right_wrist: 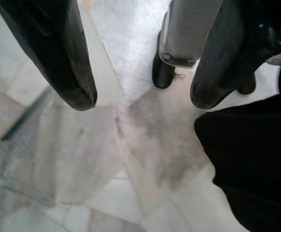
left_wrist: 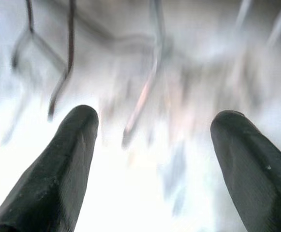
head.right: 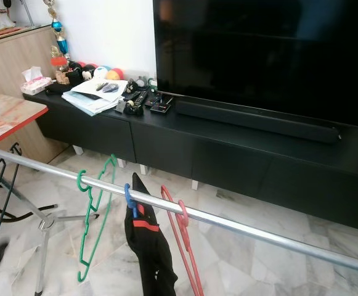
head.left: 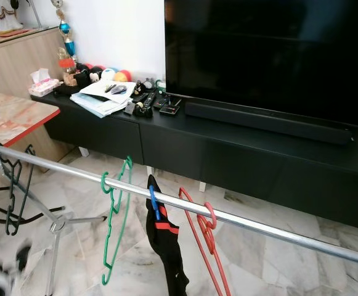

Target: Hang hanger

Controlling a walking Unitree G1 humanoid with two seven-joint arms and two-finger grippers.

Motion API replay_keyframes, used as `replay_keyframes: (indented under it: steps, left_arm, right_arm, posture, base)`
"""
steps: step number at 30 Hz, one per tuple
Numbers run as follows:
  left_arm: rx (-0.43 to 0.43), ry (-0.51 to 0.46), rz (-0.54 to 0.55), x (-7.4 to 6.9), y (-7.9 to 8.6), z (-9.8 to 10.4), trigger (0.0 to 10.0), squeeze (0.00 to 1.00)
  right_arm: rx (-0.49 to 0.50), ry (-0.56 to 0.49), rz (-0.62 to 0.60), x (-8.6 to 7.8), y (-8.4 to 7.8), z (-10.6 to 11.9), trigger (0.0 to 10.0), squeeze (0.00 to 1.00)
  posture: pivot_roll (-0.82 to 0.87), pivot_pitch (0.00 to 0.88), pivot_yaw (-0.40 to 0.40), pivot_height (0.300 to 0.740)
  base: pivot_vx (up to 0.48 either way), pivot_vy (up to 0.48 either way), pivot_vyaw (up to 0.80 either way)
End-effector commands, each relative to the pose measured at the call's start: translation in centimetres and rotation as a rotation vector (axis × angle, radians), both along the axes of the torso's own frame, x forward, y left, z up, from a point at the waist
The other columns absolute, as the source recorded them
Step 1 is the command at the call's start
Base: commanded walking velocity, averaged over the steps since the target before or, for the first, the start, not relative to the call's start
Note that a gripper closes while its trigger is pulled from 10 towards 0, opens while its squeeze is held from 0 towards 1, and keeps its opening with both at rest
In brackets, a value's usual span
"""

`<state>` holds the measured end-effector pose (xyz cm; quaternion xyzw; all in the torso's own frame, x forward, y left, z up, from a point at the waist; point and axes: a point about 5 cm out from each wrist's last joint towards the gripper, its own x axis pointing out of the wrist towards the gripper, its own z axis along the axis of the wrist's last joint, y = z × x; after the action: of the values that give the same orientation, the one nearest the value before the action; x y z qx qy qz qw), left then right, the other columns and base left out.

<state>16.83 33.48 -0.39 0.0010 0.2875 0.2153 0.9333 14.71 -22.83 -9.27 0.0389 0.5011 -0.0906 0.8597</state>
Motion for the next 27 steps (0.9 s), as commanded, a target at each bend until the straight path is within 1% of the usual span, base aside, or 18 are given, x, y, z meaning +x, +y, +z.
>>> replay_keyframes:
  steps: [1, 2, 3, 5, 7, 9, 10, 11, 13, 15, 22, 27]
  left_arm:
    - [0.010, 0.179, -0.166, -1.2, -2.3, -2.8, 10.0, 0.00]
    - [0.007, 0.261, -0.234, -1.8, -3.4, -4.0, 10.0, 0.00]
    - [0.004, 0.311, -0.274, -2.2, -4.0, -4.7, 10.0, 0.00]
    - [-0.046, 0.355, -0.334, -2.9, -6.0, -6.2, 10.0, 0.00]
    - [-0.057, 0.407, -0.407, -3.4, -7.9, -7.4, 10.0, 0.00]
    - [-0.053, 0.453, -0.455, -3.9, -9.2, -8.2, 10.0, 0.00]
    - [-0.051, 0.466, -0.463, -4.0, -9.4, -8.4, 10.0, 0.00]
    - [-0.067, 0.471, -0.445, -4.1, -9.8, -8.7, 10.0, 0.00]
    - [-0.083, 0.468, -0.442, -4.1, -10.1, -8.8, 10.0, 0.00]
    - [-0.078, 0.471, -0.461, -4.0, -10.3, -8.9, 10.0, 0.00]
    - [-0.067, 0.473, -0.460, -3.6, -10.1, -8.9, 10.0, 0.00]
    - [-0.065, 0.468, -0.459, -3.6, -9.9, -8.9, 10.0, 0.00]
  right_arm:
    - [0.002, -0.003, 0.000, 0.1, 0.1, 0.0, 10.0, 0.00]
    - [0.001, -0.003, -0.001, 0.1, 0.1, 0.0, 10.0, 0.00]
    - [0.001, -0.003, -0.002, 0.1, 0.1, 0.0, 10.0, 0.00]
    - [0.001, -0.004, -0.007, 0.1, 0.1, 0.0, 10.0, 0.00]
    - [-0.001, -0.005, -0.010, 0.1, 0.0, 0.0, 10.0, 0.00]
    - [-0.005, -0.005, -0.010, 0.1, 0.0, 0.1, 10.0, 0.00]
    - [-0.007, -0.004, -0.009, 0.1, -0.1, 0.1, 10.0, 0.00]
    - [-0.009, -0.006, -0.016, 0.1, -0.1, 0.1, 10.0, 0.00]
    - [-0.008, -0.009, -0.024, 0.1, -0.1, 0.1, 10.0, 0.00]
    - [-0.010, -0.007, -0.025, 0.1, -0.1, 0.0, 10.0, 0.00]
    - [-0.009, -0.006, -0.028, 0.0, -0.1, 0.0, 10.0, 0.00]
    - [-0.007, -0.006, -0.028, 0.0, -0.1, 0.0, 10.0, 0.00]
  posture:
    - [0.18, 0.000, -0.008, 0.740]
    - [0.17, 0.000, -0.008, 0.740]
    - [0.17, 0.000, -0.008, 0.740]
    - [0.17, 0.000, -0.006, 0.740]
    - [0.16, 0.000, -0.011, 0.740]
    - [0.15, 0.000, -0.011, 0.740]
    - [0.15, 0.000, -0.011, 0.740]
    - [0.14, 0.000, -0.006, 0.740]
    - [0.13, 0.000, -0.001, 0.740]
    - [0.13, 0.000, 0.000, 0.740]
    - [0.13, 0.000, 0.005, 0.740]
    - [0.13, 0.000, 0.004, 0.740]
  base:
    - [0.000, 0.000, 0.00]
    - [0.000, 0.000, 0.00]
    - [0.000, 0.000, 0.00]
    - [0.000, 0.000, 0.00]
    - [0.000, 0.000, 0.00]
    - [0.000, 0.000, 0.00]
    - [0.000, 0.000, 0.00]
    - [0.000, 0.000, 0.00]
    - [0.000, 0.000, 0.00]
    - [0.000, 0.000, 0.00]
    - [0.000, 0.000, 0.00]
    - [-0.252, 0.000, 0.00]
